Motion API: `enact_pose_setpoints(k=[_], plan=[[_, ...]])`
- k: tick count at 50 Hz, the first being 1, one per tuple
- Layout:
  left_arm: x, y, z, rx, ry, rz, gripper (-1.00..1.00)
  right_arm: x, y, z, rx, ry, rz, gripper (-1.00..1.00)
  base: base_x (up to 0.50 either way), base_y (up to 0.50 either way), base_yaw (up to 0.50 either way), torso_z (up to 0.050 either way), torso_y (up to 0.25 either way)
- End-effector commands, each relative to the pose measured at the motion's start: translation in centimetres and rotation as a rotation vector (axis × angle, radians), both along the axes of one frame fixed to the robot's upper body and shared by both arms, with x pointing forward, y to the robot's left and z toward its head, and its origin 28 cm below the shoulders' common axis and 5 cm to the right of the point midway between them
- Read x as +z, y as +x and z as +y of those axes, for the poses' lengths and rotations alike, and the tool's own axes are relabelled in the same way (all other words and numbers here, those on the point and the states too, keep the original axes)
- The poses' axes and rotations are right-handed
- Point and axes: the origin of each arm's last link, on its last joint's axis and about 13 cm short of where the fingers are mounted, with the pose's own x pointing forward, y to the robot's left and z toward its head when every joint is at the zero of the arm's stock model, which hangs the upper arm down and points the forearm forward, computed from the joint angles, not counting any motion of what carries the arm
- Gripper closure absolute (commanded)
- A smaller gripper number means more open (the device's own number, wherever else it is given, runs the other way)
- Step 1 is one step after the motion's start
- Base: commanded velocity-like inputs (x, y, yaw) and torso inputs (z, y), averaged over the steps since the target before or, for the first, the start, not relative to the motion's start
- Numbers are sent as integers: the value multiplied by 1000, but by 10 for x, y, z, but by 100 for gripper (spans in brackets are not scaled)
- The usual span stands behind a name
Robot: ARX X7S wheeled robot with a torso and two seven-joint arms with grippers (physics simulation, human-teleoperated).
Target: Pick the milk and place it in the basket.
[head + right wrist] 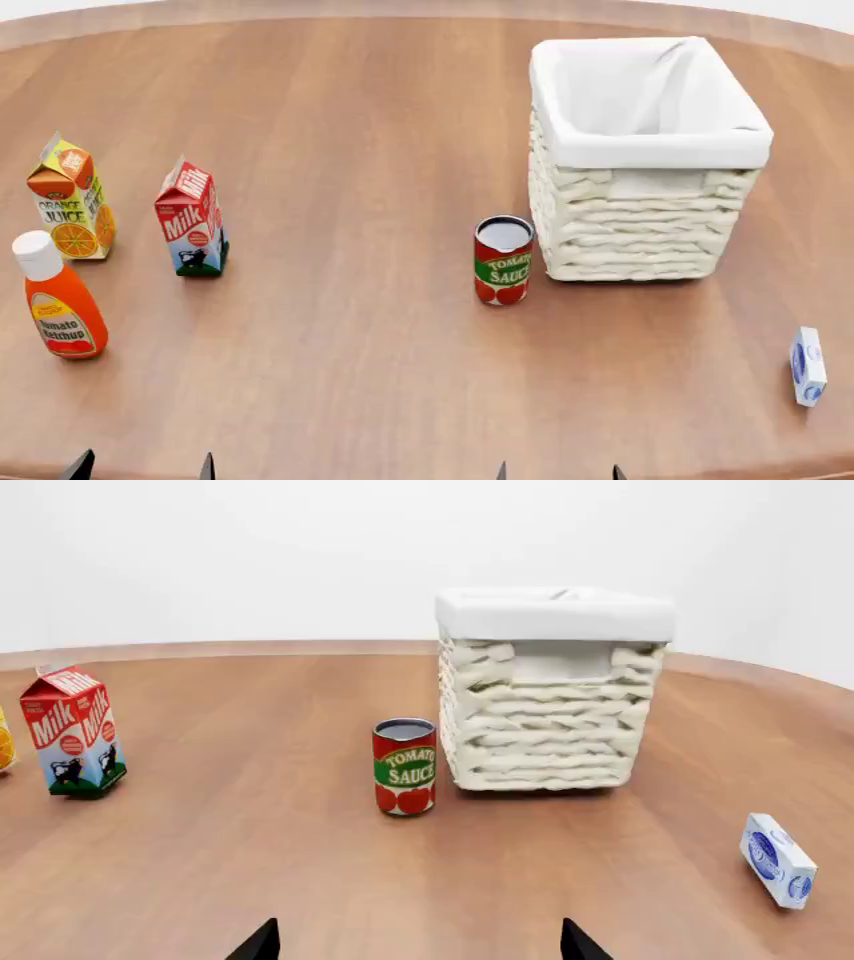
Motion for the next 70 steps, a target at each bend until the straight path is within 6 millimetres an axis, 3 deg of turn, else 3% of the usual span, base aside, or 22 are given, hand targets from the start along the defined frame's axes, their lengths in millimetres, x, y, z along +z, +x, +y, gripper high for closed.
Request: enact_pose_setpoints(k=[1,27,33,41,42,46,53,59,70], plan=[[2,0,0,-6,7,-9,-100,-2,-1,0,-4,-11,6,-100,0,0,0,0,0],[10,1,2,-3,-10,-44,-100,8,2,-2,-11,-1,9,-100,0,0,0,0,0],[32,6,8,4,-45,-95,-100,40,5,-9,-21,32,-67,-100,0,0,0,0,0],[90,14,28,45,-75,-266,-100,108,1,-31,-24,41,-249,-100,0,0,0,0,0],[104,14,34,54,-79,-312,-100,125,-1,-37,-45,18,-295,-100,0,0,0,0,0],[136,8,48,92,-69,-420,-100,157,-13,-56,-109,19,-395,-100,0,0,0,0,0],[180,-9,74,171,-41,-586,-100,199,-47,-85,-220,72,-529,-100,0,0,0,0,0],[196,-24,92,223,-39,-662,-100,219,-74,-105,-314,78,-607,-100,0,0,0,0,0],[204,-34,103,272,-63,-704,-100,232,-94,-116,-368,82,-658,-100,0,0,0,0,0]])
